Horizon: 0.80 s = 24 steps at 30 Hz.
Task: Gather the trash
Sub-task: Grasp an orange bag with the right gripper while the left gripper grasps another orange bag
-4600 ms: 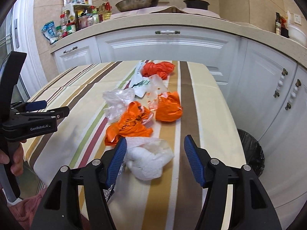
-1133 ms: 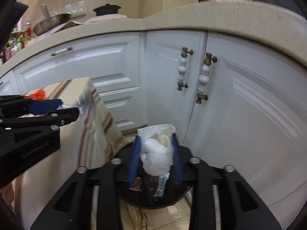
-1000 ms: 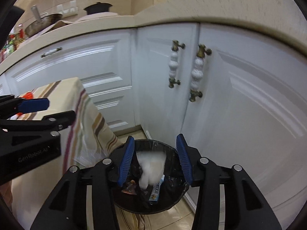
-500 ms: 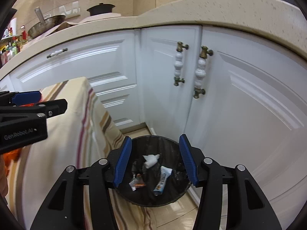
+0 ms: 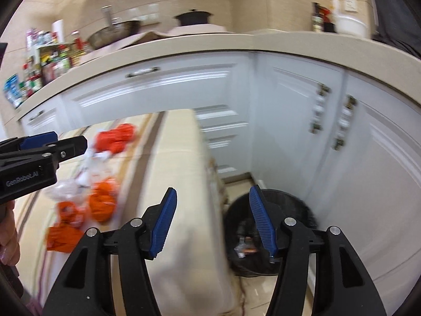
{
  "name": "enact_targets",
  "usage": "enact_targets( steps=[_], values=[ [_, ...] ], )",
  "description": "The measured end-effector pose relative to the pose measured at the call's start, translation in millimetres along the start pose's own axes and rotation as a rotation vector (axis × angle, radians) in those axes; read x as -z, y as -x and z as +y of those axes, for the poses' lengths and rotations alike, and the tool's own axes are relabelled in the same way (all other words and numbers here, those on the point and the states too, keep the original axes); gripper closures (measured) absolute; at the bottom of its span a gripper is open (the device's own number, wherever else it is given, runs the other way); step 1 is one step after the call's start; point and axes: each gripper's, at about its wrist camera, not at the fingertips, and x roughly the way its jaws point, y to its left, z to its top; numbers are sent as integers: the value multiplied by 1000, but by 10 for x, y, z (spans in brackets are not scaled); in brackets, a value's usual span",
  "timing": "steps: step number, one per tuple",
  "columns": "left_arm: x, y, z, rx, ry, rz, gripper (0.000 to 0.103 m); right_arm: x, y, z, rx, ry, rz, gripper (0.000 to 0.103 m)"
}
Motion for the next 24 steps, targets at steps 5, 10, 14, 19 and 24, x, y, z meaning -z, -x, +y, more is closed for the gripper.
enact_targets(
  steps=[5, 10, 14, 19, 24],
  values=[
    [226, 104, 549, -82, 63, 29, 34, -15, -56, 459, -83, 74, 17, 45],
    [456, 143, 977, -154, 120, 69, 34, 8, -147, 780, -136, 137, 44, 44],
    [613, 157, 1242, -191, 162, 96, 34, 21, -245, 958, -155, 169, 75, 43],
    [744, 180, 1468, -224, 196, 111, 34, 22, -366, 1068, -145, 193, 114, 42],
    [820, 160, 1604, -244, 214, 122, 34, 6, -477, 1107, -130, 195, 158, 42]
  ],
)
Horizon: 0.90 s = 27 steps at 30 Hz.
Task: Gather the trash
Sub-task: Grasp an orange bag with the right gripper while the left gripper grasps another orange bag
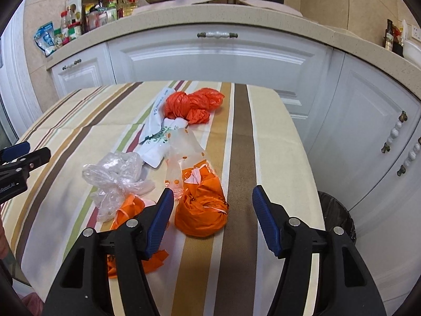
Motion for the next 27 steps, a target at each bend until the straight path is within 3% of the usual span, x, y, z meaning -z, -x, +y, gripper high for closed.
enact_targets(
  steps=[4, 6, 16, 27],
  values=[
    [17, -47, 28, 2, 9, 16, 34, -2, -85, 5, -10, 6, 39, 44],
    [28, -49, 11, 3, 5, 18, 34, 2, -97, 8, -28, 6, 49, 59],
    [31, 77, -324, 55, -43, 3, 29, 17, 164, -115, -3, -4, -28, 59],
    [145, 330, -1000, 189, -145, -14, 28, 236, 419, -493, 60, -56, -68, 59]
  ],
)
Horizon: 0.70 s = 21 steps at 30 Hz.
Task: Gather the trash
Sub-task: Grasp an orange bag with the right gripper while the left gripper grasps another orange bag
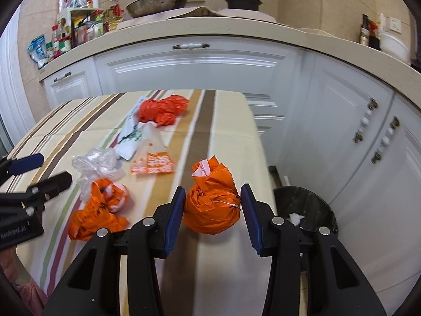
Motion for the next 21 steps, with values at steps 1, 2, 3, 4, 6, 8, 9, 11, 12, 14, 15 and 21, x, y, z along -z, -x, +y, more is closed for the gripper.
enact_targets(
  steps=[1, 2, 3, 4, 6, 8, 9, 11, 12, 14, 15, 21],
  values=[
    [7, 3, -78, 7, -14, -3, 28, 11, 18, -32, 3, -6, -2, 59],
    [18, 0, -149, 12, -28, -4, 28, 26, 38, -68, 7, -13, -5, 59],
    [29, -9, -212, 15, -41, -2, 28, 46, 62, -120, 12, -22, -8, 59],
    [42, -29, -277, 18, -56, 3, 28, 67, 83, -143, 15, -27, -11, 59],
    [73, -69, -367, 21, -73, 14, 28, 103, 120, -211, 20, -43, -16, 59],
    [113, -117, -438, 17, -89, 25, 28, 140, 147, -277, 24, -59, -19, 59],
    [135, -146, -468, 14, -95, 30, 28, 159, 154, -304, 24, -65, -20, 59],
    [163, -183, -487, 15, -100, 41, 28, 187, 167, -339, 25, -75, -21, 59],
    [181, -207, -500, 17, -104, 49, 30, 201, 170, -357, 25, -81, -21, 59],
    [210, -247, -516, 26, -107, 65, 42, 222, 172, -379, 23, -88, -21, 59],
    [224, -260, -521, 36, -109, 74, 52, 228, 173, -383, 23, -90, -21, 59],
    [247, -228, -525, 56, -111, 64, 60, 265, 178, -400, 20, -95, -22, 59]
  ],
)
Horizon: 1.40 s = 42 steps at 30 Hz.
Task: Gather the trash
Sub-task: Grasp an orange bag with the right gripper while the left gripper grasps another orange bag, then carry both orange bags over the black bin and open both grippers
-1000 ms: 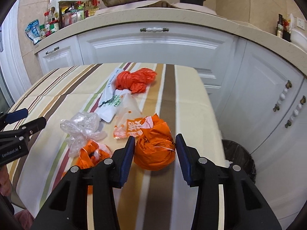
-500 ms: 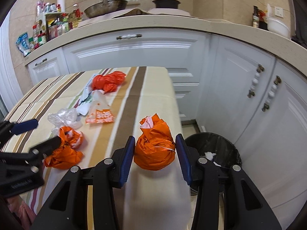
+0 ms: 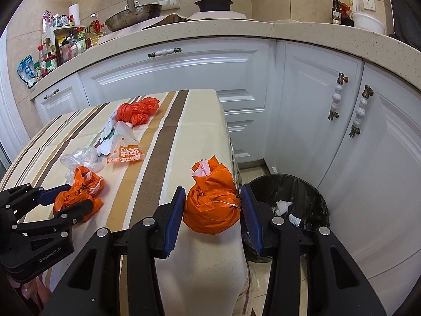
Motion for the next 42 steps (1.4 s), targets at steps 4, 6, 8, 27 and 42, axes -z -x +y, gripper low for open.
enact_targets(
  steps=[4, 6, 8, 27, 42],
  values=[
    [-24, 75, -46, -1, -19, -21, 60, 2, 8, -16, 9, 2, -5, 59],
    [-66, 117, -90, -2, -34, -40, 60, -1, 24, -42, 24, 2, -9, 59],
    [-124, 143, -145, 1, -49, -59, 60, -7, 34, -83, 43, 3, -12, 59],
    [-1063, -341, -1393, 121, -229, -139, 59, -108, -1, -1117, 263, -112, -28, 59],
    [-1384, -813, -1890, 86, -295, -119, 29, -155, -377, -1577, 300, -159, 1, 40]
  ],
)
